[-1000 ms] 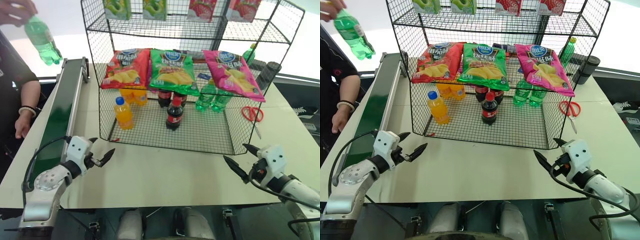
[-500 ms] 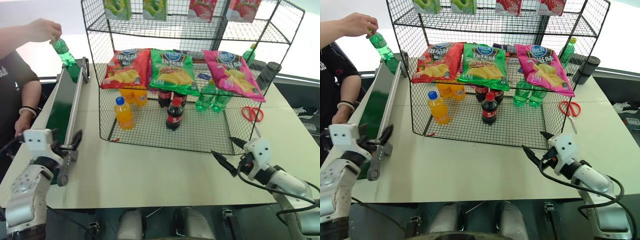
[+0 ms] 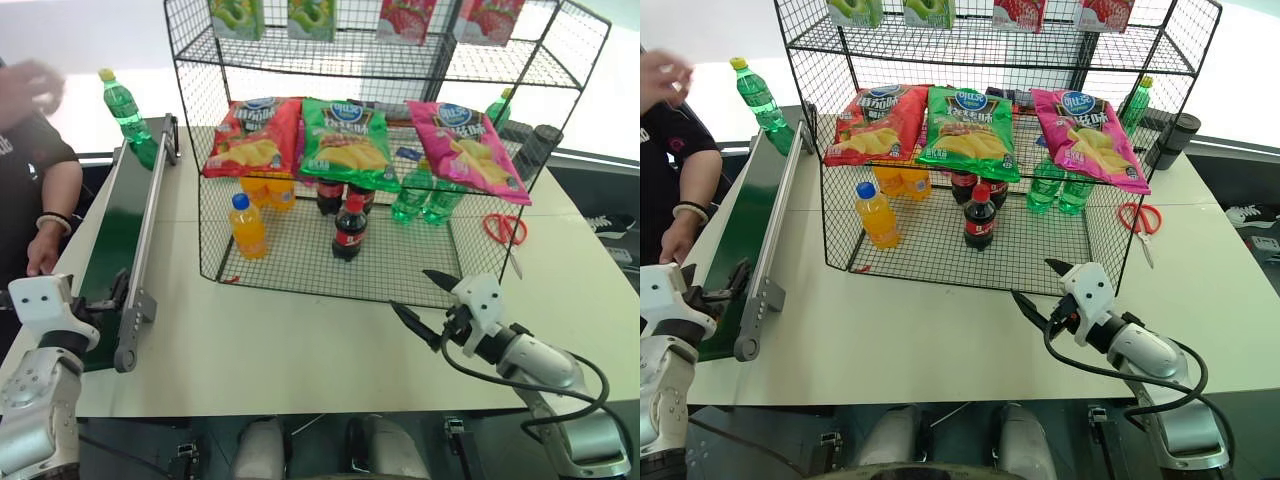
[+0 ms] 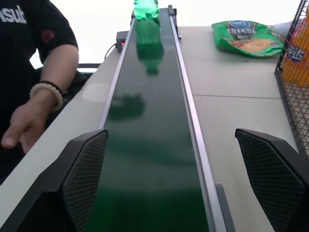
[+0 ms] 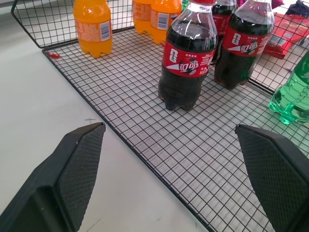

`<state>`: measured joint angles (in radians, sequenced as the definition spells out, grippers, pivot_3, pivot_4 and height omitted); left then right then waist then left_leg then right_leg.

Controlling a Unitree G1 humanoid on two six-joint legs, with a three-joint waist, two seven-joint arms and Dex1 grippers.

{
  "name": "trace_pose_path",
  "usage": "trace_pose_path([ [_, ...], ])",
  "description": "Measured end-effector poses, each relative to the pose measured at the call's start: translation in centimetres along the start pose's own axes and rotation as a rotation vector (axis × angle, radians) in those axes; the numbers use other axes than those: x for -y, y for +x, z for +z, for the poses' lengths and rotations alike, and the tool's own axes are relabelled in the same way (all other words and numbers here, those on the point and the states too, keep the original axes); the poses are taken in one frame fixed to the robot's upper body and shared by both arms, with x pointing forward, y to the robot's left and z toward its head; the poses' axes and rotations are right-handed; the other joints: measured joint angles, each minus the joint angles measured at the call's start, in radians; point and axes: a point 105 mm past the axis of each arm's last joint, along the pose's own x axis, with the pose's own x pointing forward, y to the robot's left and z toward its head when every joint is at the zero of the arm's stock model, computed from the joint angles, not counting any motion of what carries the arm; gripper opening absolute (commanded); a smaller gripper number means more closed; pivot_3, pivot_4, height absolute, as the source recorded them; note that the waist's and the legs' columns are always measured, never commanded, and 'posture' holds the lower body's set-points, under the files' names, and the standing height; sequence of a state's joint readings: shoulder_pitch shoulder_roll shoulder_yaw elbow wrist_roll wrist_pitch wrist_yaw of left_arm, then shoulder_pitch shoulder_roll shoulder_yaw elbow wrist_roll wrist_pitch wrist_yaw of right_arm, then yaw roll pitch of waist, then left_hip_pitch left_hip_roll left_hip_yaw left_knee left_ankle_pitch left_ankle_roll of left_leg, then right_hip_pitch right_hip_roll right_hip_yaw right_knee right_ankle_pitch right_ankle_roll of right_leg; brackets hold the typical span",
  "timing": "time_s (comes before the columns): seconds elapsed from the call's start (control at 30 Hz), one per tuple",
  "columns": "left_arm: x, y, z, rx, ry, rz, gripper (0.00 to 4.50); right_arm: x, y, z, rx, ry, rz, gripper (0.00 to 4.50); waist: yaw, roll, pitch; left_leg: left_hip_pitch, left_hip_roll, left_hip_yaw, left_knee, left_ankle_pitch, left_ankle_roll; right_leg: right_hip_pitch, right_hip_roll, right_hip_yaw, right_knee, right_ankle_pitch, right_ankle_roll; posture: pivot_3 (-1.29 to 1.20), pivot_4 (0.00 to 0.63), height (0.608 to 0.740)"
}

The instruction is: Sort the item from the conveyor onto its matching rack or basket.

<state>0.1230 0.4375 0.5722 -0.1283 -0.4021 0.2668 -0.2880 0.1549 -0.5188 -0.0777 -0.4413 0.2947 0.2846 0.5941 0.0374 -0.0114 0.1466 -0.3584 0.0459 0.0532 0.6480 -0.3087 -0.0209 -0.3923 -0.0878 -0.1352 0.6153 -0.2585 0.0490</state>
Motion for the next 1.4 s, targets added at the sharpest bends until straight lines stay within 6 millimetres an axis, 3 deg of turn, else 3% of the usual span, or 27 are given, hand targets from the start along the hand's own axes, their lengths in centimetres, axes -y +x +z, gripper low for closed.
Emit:
trace_pose_path([
  [0.37,-0.3,0.4,-0.8,-0.018,-0.013,0.008,4.50,-2.2,1.1,0.5,0.037,0.051,0.121,4.49,-0.001,0.000,0.000,0.000,0.000,0.000,0.000,0.000,0.000,0.000,0.000,0.000,0.000,0.000,0.000,0.00,0.150,0.734],
  [0.7,-0.4,1.2,-0.9,-0.021,-0.010,0.003,4.50,-5.7,2.6,2.8,0.089,-0.015,0.324,4.49,-0.001,-0.002,-0.001,0.000,0.000,0.000,0.000,0.000,0.000,-0.001,0.000,-0.001,0.000,0.000,0.000,0.00,0.150,0.734],
  [1.4,-0.6,1.3,-0.5,-0.004,0.000,0.017,4.50,-7.0,3.5,3.3,0.093,-0.003,0.381,4.49,-0.001,-0.002,-0.001,-0.001,0.001,0.000,0.000,0.000,0.000,-0.001,0.000,-0.001,0.000,0.000,0.000,0.00,0.150,0.734],
])
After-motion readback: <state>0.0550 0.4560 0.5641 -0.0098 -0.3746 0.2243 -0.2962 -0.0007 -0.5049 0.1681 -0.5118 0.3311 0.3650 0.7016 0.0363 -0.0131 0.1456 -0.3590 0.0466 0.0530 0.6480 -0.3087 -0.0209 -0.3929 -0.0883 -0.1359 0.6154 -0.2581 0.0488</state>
